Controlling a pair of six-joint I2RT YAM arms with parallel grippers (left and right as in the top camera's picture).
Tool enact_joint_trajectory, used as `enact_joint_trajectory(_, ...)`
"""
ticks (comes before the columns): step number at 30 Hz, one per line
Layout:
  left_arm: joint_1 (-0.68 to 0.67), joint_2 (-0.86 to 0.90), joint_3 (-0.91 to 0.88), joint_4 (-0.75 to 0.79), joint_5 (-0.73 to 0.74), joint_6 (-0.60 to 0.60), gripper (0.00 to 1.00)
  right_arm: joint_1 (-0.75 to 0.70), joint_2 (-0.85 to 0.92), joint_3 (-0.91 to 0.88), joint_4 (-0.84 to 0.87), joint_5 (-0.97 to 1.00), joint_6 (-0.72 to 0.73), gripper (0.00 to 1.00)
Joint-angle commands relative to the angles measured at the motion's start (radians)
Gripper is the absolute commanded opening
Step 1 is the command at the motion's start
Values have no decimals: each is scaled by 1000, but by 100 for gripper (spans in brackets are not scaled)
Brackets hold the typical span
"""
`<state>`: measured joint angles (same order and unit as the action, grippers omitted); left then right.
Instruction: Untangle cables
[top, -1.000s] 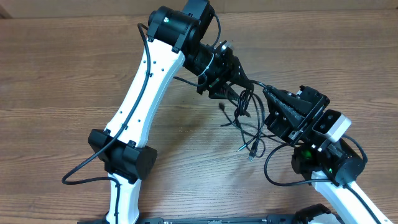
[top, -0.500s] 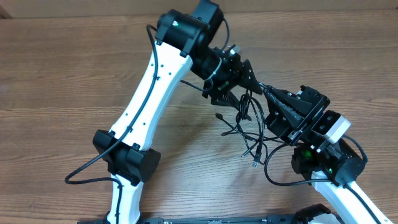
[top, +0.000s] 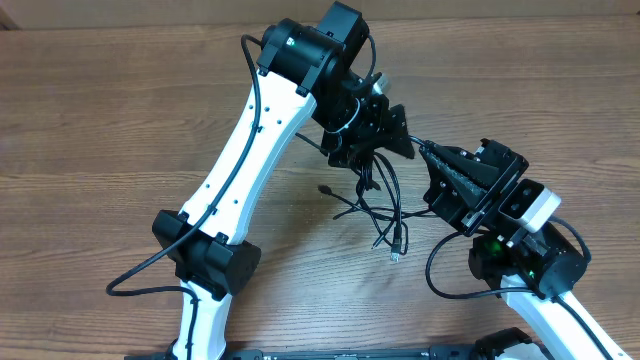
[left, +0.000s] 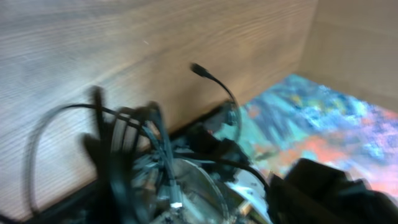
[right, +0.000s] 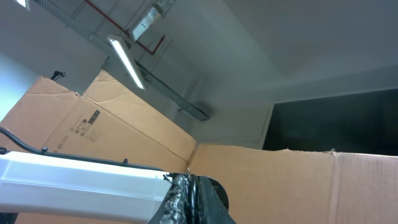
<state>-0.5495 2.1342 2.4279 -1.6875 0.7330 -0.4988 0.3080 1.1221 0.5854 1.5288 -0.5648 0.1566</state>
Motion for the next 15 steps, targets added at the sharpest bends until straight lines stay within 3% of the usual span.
enact_joint_trajectory(1, -6, -8, 15, -2, -128, 51, 59, -3, -4, 13, 52, 10, -2, 4)
enact_joint_trajectory(3, -11, -8, 15, -2, -130, 50, 53, -4, -4, 13, 51, 10, -2, 4)
enact_joint_trajectory(5, -17, -8, 15, -2, -135, 50, 29, -4, -4, 13, 51, 10, -2, 4)
enact_joint_trajectory(7, -21, -8, 15, -2, -138, 51, 14, -4, -4, 13, 51, 10, -2, 4)
enact_joint_trajectory(8, -24, -8, 15, -2, -138, 51, 15, -4, -4, 13, 48, 10, -2, 4)
enact_joint_trajectory(10, -34, -8, 15, -2, -139, 51, 34, -3, -4, 13, 48, 10, -2, 4)
enact_joint_trajectory(11, -35, -8, 15, -2, -140, 56, 36, -3, -4, 13, 48, 10, -2, 4)
enact_joint_trajectory(13, -45, -8, 15, -2, -144, 80, 34, -3, -4, 13, 48, 10, -2, 4)
enact_joint_trajectory(15, -53, -8, 15, -2, -171, 84, 23, -3, -4, 13, 48, 10, -2, 4)
